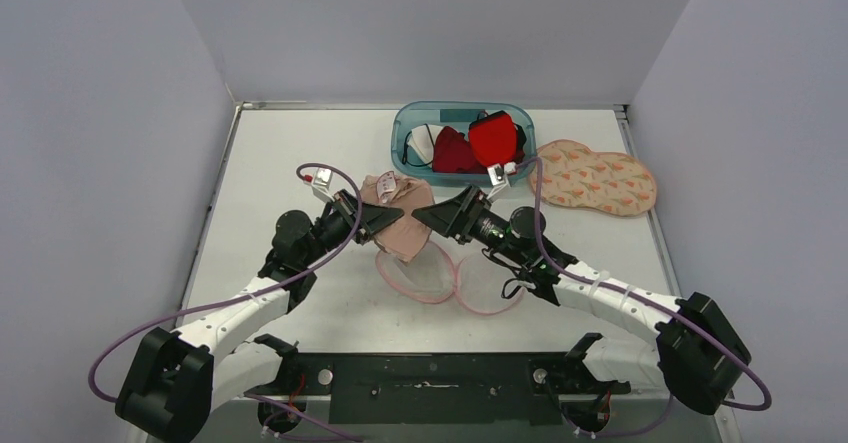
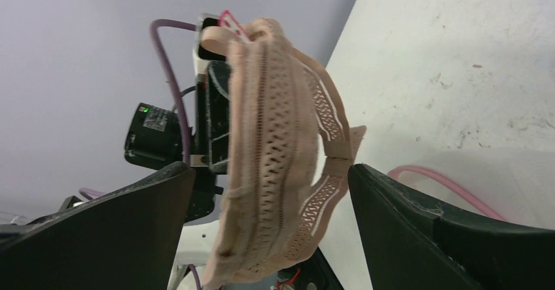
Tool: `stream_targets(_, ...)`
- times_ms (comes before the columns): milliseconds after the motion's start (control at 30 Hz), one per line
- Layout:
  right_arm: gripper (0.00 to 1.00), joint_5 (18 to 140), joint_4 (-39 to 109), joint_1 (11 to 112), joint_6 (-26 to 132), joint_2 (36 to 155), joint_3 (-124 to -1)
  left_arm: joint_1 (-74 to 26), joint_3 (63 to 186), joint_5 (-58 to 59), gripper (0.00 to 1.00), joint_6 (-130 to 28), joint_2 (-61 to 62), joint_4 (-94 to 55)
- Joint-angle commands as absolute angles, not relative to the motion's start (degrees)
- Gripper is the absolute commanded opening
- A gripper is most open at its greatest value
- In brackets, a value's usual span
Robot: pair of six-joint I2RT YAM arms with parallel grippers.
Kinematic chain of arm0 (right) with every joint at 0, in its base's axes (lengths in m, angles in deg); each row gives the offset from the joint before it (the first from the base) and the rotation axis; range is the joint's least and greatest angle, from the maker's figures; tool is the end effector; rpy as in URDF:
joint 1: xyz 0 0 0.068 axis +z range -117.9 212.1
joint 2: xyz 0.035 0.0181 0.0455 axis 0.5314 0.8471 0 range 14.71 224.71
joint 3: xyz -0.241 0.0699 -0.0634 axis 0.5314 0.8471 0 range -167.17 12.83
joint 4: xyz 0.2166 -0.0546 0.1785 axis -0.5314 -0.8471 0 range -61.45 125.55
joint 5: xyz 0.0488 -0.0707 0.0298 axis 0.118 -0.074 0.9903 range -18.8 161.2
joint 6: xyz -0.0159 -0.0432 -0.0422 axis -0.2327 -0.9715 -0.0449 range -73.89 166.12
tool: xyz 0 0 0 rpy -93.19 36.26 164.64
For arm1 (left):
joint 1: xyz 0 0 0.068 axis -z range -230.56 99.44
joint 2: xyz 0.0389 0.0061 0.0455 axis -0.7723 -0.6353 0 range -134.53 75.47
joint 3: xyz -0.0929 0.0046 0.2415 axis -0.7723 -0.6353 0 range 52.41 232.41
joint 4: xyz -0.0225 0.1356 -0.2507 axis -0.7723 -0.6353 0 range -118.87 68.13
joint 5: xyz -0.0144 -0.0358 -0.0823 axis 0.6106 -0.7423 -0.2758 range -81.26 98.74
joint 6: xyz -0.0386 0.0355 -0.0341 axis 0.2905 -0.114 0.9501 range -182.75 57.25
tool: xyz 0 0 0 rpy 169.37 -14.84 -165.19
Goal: Unzip the laundry bag and remove the bra
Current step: Place the bra in the bin.
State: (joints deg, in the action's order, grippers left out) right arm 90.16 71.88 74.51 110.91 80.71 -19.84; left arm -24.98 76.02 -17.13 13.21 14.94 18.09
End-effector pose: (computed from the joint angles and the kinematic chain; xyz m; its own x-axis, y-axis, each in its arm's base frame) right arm 0.2087 0.2114 0.2489 -0.7774 0.4488 -0.4407 -0.4086 0.1723 0.8963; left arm 0.2315 -0.1339 0.2221 -0.7465 -0.6104 -0.2647 0.2360 0.1290 -0.9631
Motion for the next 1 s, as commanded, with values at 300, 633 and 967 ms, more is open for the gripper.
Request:
stream_targets(300,0.51,89.9,77.3,76.0,112.1,83.8,-20.7,-24.6,78.2,-17.6,0.0,12.2,17.4,22.4)
stream_targets(633,0.45,89.6,76.1,77.5,111.7,85.5,-22.5,-24.6,77.8,-17.2,0.0,12.2,17.8,22.1)
stream_targets(967,0.05,88.2,70.1,78.4,107.8,85.9,-25.3,-24.1,79.6,-16.2,0.35,7.8,20.9,12.7)
